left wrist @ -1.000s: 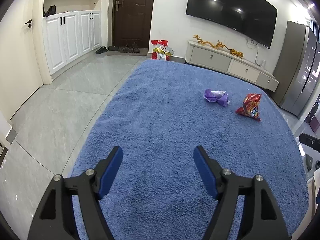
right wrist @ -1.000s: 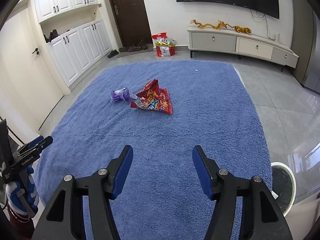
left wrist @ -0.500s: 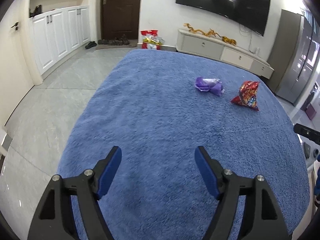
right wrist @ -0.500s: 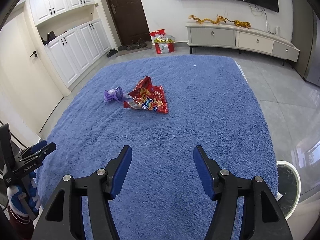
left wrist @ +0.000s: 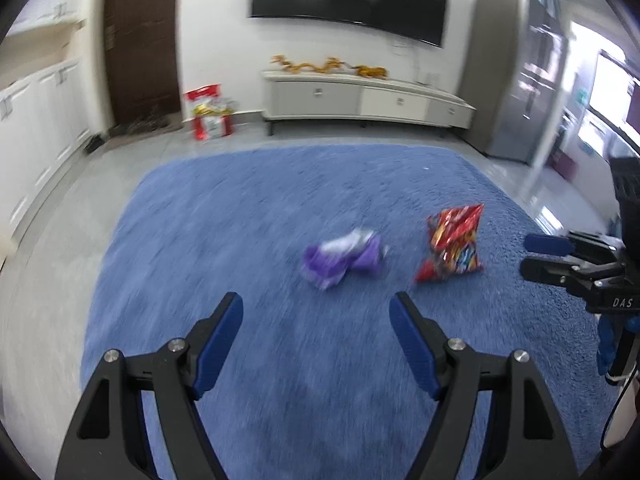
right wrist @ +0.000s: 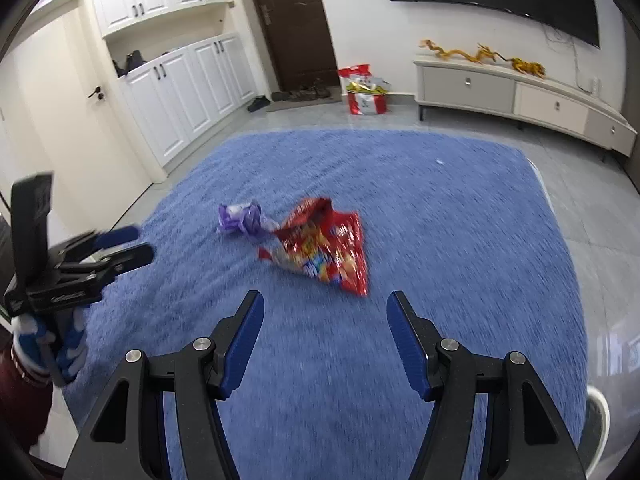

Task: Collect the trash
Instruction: 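Grasp the purple bag with the left tool while the right tool grasps the red wrapper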

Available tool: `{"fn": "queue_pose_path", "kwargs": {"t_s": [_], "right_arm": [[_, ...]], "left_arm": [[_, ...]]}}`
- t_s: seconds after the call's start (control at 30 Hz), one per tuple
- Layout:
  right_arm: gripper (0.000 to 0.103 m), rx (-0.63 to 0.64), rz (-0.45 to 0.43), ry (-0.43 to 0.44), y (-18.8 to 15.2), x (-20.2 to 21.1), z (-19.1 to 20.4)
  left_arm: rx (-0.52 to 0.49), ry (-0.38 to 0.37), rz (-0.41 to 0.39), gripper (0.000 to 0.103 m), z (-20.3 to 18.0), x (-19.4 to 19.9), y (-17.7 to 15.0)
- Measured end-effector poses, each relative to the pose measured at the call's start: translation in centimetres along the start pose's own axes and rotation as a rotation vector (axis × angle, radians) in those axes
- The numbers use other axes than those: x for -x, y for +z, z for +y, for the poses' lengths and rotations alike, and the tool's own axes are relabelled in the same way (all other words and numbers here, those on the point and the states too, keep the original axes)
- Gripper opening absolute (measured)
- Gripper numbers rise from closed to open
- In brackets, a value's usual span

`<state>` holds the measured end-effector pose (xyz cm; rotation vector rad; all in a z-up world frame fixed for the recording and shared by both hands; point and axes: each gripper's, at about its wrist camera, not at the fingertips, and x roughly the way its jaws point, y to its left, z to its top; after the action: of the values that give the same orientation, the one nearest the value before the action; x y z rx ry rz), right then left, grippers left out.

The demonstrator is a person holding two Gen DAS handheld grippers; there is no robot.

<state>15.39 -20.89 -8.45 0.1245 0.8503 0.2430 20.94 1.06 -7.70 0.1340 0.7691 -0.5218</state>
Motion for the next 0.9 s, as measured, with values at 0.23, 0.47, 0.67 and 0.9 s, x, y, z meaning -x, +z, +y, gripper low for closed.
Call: {"fn": "queue_pose_path", "kwargs": {"t_s": [0.23, 0.47, 0.67, 0.9], "right_arm": [[0.063, 0.003, -0.016, 0.022, 1.8, -2.1, -1.1], [0.063, -0.002, -0.010, 0.042, 2.8, -4.4, -2.6], [0.063, -0.012, -0.006, 0.079, 3.2, -5.8, -2.9], [0.063, -0.008, -0.010, 0.125, 3.4, -6.4, -2.6]], "left_arm": [[-0.099, -0.077, 0.040, 0.075, 0.0, -4.8, 3.0], [-0.171, -0.153, 0.093, 0.075, -1.0, -8.0, 4.2], [-0.154, -0.171, 0.143, 0.074, -1.6, -10.1, 3.7], [-0.108, -0.160, 0.133, 0.055, -0.7, -9.9, 3.1]]}}
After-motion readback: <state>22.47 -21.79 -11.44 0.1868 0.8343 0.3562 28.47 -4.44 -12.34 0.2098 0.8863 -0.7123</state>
